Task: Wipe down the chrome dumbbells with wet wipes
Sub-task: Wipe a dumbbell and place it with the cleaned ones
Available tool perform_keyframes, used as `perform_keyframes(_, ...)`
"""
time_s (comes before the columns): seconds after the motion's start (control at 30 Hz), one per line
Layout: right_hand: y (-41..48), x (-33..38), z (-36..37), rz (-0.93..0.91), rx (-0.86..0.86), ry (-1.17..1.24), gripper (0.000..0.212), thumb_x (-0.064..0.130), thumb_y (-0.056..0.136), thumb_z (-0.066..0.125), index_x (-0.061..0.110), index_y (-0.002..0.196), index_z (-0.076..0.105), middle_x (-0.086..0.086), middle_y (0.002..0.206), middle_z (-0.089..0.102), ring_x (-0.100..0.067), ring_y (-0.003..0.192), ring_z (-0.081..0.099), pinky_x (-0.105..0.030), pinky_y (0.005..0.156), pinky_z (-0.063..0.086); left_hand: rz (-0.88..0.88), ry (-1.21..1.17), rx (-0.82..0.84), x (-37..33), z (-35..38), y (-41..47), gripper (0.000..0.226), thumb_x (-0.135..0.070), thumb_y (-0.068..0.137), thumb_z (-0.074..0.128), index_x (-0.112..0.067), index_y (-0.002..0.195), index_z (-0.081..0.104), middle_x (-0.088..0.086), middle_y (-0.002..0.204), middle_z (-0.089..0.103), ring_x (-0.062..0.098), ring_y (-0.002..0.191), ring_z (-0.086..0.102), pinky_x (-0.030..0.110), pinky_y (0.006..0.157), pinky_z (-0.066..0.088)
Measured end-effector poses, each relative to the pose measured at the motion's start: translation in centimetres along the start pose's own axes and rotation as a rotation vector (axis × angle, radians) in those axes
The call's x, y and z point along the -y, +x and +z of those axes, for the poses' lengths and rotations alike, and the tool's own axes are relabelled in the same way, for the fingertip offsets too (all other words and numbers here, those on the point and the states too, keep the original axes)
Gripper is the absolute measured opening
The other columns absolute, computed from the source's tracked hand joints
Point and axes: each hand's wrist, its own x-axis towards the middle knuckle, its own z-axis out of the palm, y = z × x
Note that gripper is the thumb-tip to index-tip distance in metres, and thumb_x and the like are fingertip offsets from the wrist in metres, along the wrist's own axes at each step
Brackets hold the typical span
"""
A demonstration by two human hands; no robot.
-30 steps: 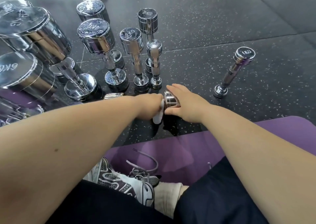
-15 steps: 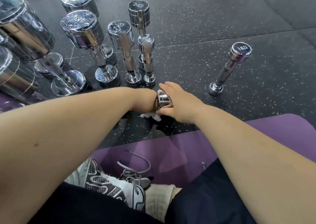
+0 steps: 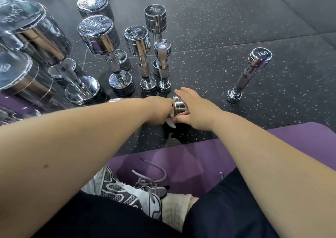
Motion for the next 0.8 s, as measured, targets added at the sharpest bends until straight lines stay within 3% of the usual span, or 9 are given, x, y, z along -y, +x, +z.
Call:
perform_keyframes(0.03,0.0,0.0,0.0,-0.003,0.006,0.002,0.092,0.044,0.086,0.070,0.028,0.156,0.014,0.012,0.164,0.000,-0.023,0.139,0.040,-0.038,0.115,0.030,-0.031,0.035,0.030,0.9,0.3,-0.4,0.033,-0.019,0.097,0.051,-0.012,0.129,0.046,-0.001,0.121,0.060,0.022,0.113,0.056,0.049,0.110,0.026)
perform_keyframes(0.1,0.0,-0.1,-0.1,0.000,0.013,0.016,0.091,0.044,0.086,0.071,0.029,0.156,0.015,0.012,0.164,0.000,-0.023,0.131,0.050,-0.041,0.115,0.031,-0.067,0.211,0.121,3.4,0.4,-1.4,0.031,-0.023,0.099,0.048,-0.018,0.129,0.045,-0.007,0.104,0.057,0.019,0.124,0.053,0.062,0.114,-0.006)
perform_keyframes(0.17,-0.1,0.0,0.0,0.013,0.028,0.025,0.091,0.045,0.085,0.071,0.031,0.156,0.015,0.014,0.163,0.000,-0.023,0.127,0.054,-0.043,0.114,0.032,-0.091,0.274,0.177,5.2,0.7,-2.4,0.019,-0.025,0.098,0.050,-0.024,0.117,0.047,-0.008,0.093,0.056,0.019,0.122,0.053,0.062,0.112,-0.013)
perform_keyframes(0.3,-0.3,0.1,0.0,0.016,0.030,0.031,0.091,0.043,0.086,0.071,0.031,0.156,0.015,0.014,0.163,0.000,-0.022,0.127,0.053,-0.045,0.115,0.032,-0.050,0.346,0.130,5.4,0.4,-2.5,0.004,-0.027,0.099,0.049,-0.024,0.102,0.051,-0.007,0.090,0.061,0.018,0.107,0.059,0.054,0.120,-0.004)
perform_keyframes(0.4,0.0,0.1,-0.1,0.012,0.033,0.029,0.091,0.044,0.085,0.071,0.031,0.156,0.015,0.014,0.163,0.000,-0.022,0.127,0.053,-0.044,0.114,0.033,0.016,0.486,-0.038,6.0,0.2,-3.5,0.013,-0.026,0.098,0.049,-0.022,0.087,0.054,-0.005,0.082,0.062,0.019,0.098,0.062,0.042,0.122,0.012)
perform_keyframes(0.47,0.2,0.1,-0.5,0.021,0.045,0.021,0.092,0.046,0.085,0.070,0.030,0.156,0.014,0.014,0.163,-0.001,-0.022,0.129,0.051,-0.043,0.114,0.033,0.035,0.607,-0.133,6.1,0.2,-4.4,0.018,-0.011,0.094,0.047,-0.025,0.083,0.051,-0.005,0.085,0.065,0.018,0.097,0.063,0.038,0.121,0.015)
perform_keyframes(0.57,0.3,0.3,-0.7,0.038,0.048,0.005,0.092,0.046,0.086,0.070,0.029,0.157,0.014,0.014,0.163,-0.002,-0.021,0.132,0.048,-0.042,0.114,0.032,0.018,0.693,-0.128,4.6,0.8,-5.3,0.022,-0.003,0.091,0.045,-0.020,0.086,0.057,-0.009,0.071,0.053,0.019,0.082,0.057,0.041,0.121,0.015)
perform_keyframes(0.67,-0.1,0.9,-0.4,0.051,0.044,0.026,0.090,0.041,0.087,0.071,0.029,0.156,0.014,0.013,0.164,-0.003,-0.015,0.116,0.060,-0.039,0.112,0.036,-0.027,0.562,-0.047,3.3,2.1,-4.4,0.026,-0.012,0.098,0.043,-0.009,0.120,0.054,0.003,0.109,0.061,0.025,0.102,0.060,0.040,0.107,0.036)
perform_keyframes(0.8,-0.6,1.0,0.0,0.057,0.041,0.040,0.089,0.037,0.088,0.071,0.028,0.156,0.014,0.012,0.164,-0.004,-0.005,0.094,0.066,-0.036,0.109,0.038,-0.147,0.003,0.000,1.9,2.1,-1.6,0.028,-0.017,0.095,0.053,-0.007,0.118,0.042,0.014,0.120,0.058,0.032,0.104,0.059,0.037,0.079,0.043)
